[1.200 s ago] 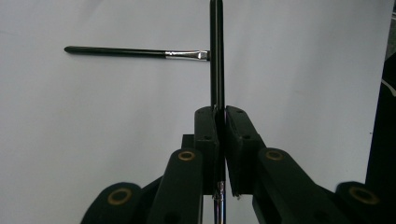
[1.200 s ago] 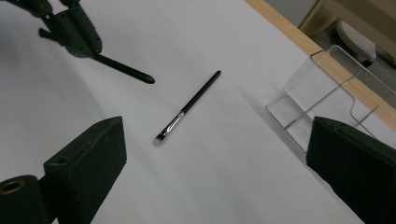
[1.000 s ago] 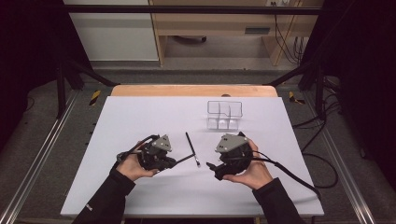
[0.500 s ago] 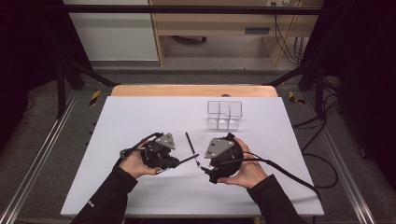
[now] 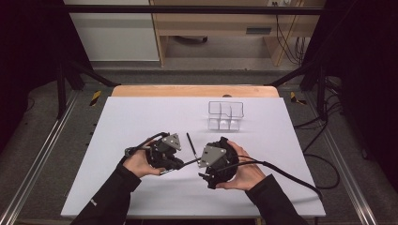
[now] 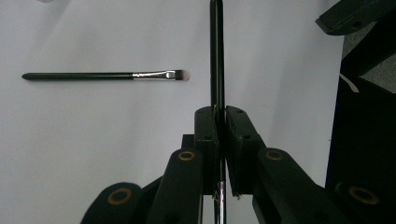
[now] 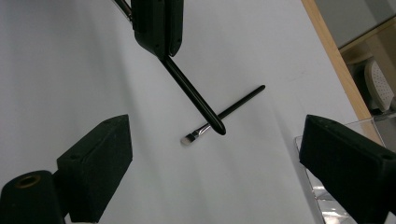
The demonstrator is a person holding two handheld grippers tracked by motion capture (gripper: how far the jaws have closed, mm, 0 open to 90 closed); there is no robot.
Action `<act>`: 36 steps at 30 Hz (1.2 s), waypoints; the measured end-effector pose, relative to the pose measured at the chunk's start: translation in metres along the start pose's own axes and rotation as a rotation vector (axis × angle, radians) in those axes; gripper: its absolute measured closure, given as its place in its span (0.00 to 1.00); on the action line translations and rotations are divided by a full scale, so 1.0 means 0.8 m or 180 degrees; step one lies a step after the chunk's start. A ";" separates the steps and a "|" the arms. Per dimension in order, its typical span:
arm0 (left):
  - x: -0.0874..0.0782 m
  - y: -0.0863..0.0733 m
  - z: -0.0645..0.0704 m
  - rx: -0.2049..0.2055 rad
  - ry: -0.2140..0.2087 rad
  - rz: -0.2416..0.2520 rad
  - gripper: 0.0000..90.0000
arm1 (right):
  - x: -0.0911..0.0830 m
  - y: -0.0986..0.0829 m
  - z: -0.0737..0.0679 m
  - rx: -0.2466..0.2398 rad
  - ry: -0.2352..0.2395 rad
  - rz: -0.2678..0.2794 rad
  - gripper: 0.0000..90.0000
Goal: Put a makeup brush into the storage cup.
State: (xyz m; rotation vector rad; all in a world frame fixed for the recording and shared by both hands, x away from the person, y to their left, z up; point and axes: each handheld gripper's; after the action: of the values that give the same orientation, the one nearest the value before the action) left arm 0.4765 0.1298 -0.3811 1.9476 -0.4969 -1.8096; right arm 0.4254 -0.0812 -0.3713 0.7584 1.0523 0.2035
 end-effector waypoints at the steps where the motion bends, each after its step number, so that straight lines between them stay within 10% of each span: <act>1: 0.000 0.000 0.000 -0.0001 -0.0007 -0.0010 0.93 | 0.001 0.000 0.000 -0.0007 -0.0015 -0.0017 0.12; 36: 0.007 0.021 0.003 -0.0034 -0.0154 -0.0128 0.93 | 0.029 0.005 -0.026 -0.0759 -0.0046 -0.0271 0.44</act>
State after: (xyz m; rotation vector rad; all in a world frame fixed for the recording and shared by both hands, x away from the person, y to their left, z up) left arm 0.4747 0.1125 -0.3767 1.9238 -0.4656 -1.8842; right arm 0.4202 -0.0567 -0.3908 0.4985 1.0234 0.2452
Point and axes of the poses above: each handheld gripper's, and its own axes: x roughly forward along the jaws, y roughly out of its top, z roughly to its right, and after that the axes turned 13 degrees about x, right-handed
